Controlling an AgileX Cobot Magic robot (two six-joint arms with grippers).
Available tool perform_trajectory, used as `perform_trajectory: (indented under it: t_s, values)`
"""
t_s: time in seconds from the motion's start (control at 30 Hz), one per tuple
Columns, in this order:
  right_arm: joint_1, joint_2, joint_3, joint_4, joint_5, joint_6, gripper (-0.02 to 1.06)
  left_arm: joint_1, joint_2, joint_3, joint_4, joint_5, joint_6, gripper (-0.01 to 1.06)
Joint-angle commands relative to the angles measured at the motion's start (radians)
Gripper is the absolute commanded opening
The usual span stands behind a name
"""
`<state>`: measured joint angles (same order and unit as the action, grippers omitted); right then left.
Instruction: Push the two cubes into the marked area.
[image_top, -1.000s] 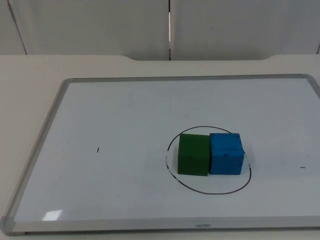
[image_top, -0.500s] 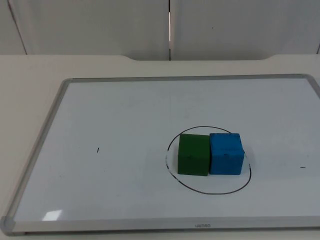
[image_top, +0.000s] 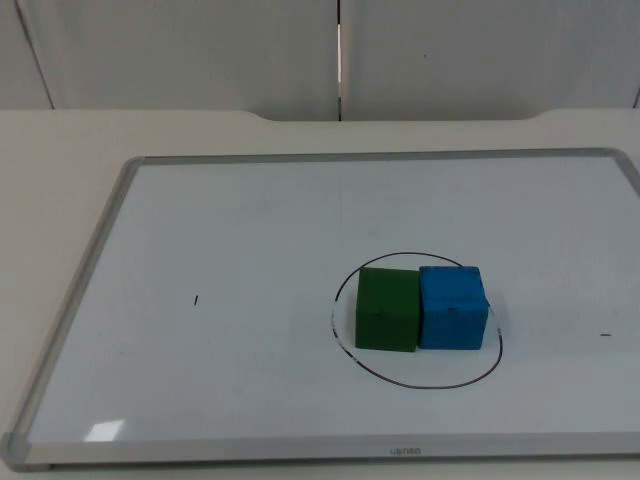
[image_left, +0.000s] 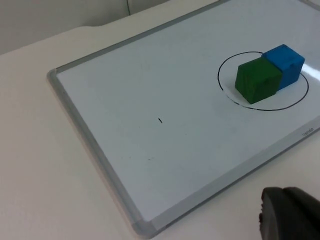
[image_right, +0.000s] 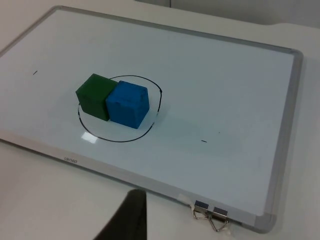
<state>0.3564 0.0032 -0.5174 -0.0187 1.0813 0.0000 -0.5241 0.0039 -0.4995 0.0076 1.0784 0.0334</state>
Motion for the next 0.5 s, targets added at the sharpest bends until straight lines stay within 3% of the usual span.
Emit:
perform_trajectory:
  t_s: [0.0,0.37,0.4,0.47]
  values:
    - [-0.001,-0.003,0.003,-0.001,-0.002,0.005,1.01,0.003,-0.004,0.004,0.011,-0.002,-0.018,0.00]
    - [-0.001,-0.003,0.003,-0.001,-0.002,0.005,1.01,0.003,-0.004,0.004,0.011,-0.002,-0.018,0.00]
    - [-0.001,-0.003,0.003,-0.001,-0.002,0.005,1.01,0.003,-0.004,0.004,0.011,-0.002,-0.018,0.02]
    - [-0.001,-0.003,0.003,-0.001,-0.002,0.005,1.01,0.003,-0.004,0.004,0.011,-0.002,-0.018,0.21]
